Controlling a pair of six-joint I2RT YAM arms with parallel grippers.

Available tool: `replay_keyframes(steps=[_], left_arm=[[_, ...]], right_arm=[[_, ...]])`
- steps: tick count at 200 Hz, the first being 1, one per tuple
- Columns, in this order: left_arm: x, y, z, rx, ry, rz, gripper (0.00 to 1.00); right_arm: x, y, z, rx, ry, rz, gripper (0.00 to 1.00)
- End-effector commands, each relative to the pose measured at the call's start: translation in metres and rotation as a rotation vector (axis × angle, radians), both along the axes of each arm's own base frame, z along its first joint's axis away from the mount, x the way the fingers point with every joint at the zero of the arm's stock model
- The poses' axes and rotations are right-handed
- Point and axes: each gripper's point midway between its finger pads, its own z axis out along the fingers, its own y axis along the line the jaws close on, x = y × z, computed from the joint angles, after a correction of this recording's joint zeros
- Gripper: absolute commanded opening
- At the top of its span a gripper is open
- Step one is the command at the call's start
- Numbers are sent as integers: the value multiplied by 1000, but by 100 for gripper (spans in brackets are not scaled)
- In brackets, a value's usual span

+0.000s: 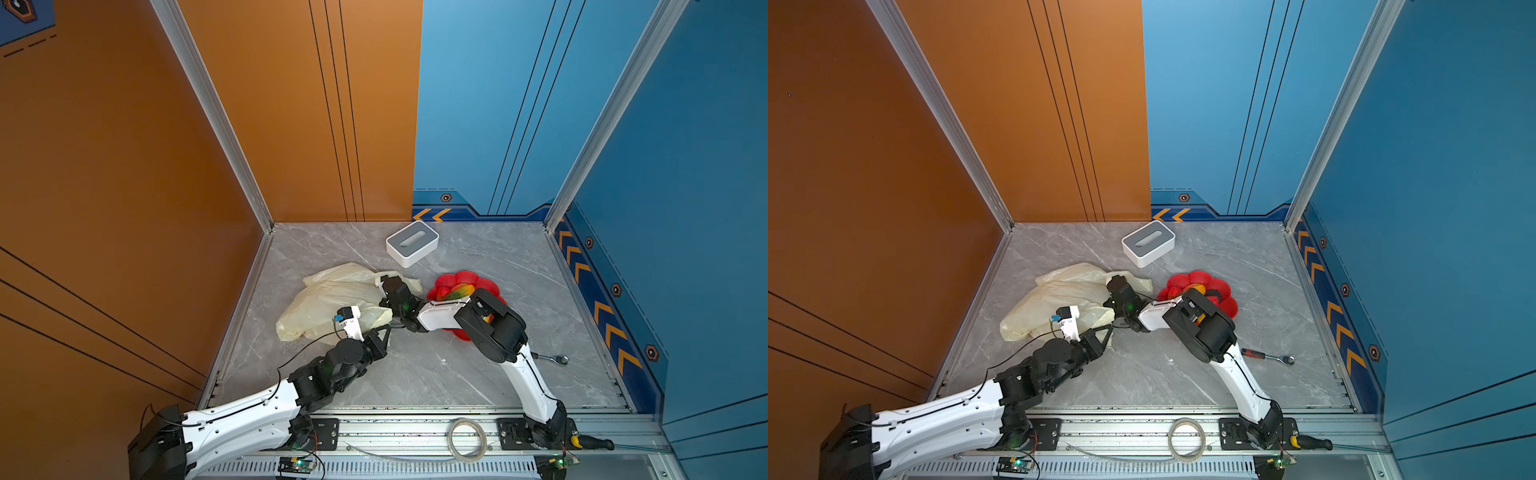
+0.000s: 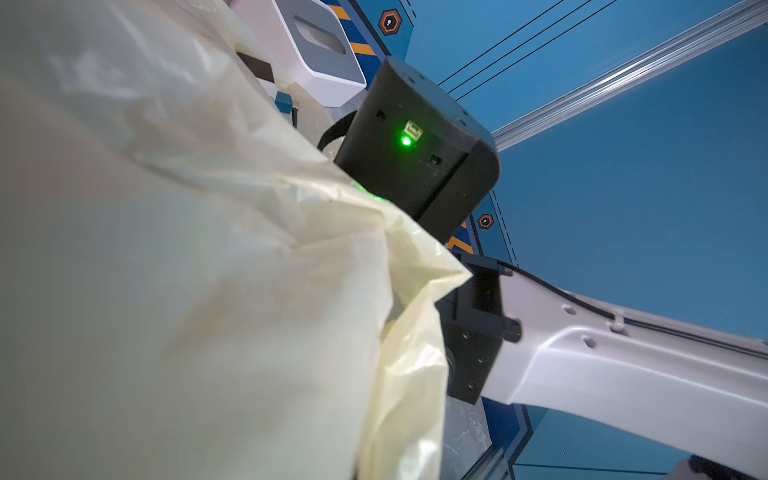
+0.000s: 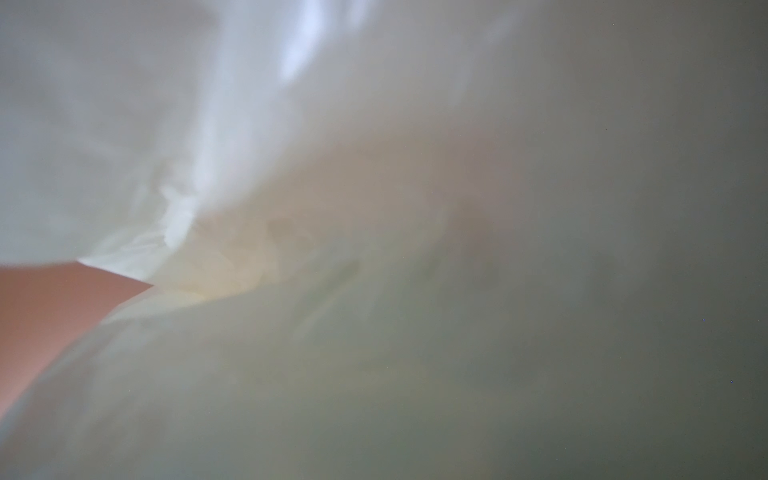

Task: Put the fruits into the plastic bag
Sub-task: 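Hold the right gripper inside the bag while the left gripper holds the bag edge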

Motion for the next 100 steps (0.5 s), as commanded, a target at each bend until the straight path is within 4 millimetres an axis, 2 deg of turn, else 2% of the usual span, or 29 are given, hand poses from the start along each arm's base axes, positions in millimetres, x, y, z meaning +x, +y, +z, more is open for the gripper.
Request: replay_keyframes(steps=[1, 45, 100], left_arm=[[0, 4, -2, -2, 0, 8, 0], [-1, 8, -1, 2, -3, 14, 0], [-2, 22, 2, 14, -6, 43, 0]], right_arm=[[-5, -6, -29, -67, 51, 0, 84], [-7, -7, -19, -69, 32, 13, 84], [-10, -10, -8, -77, 12, 19, 83]])
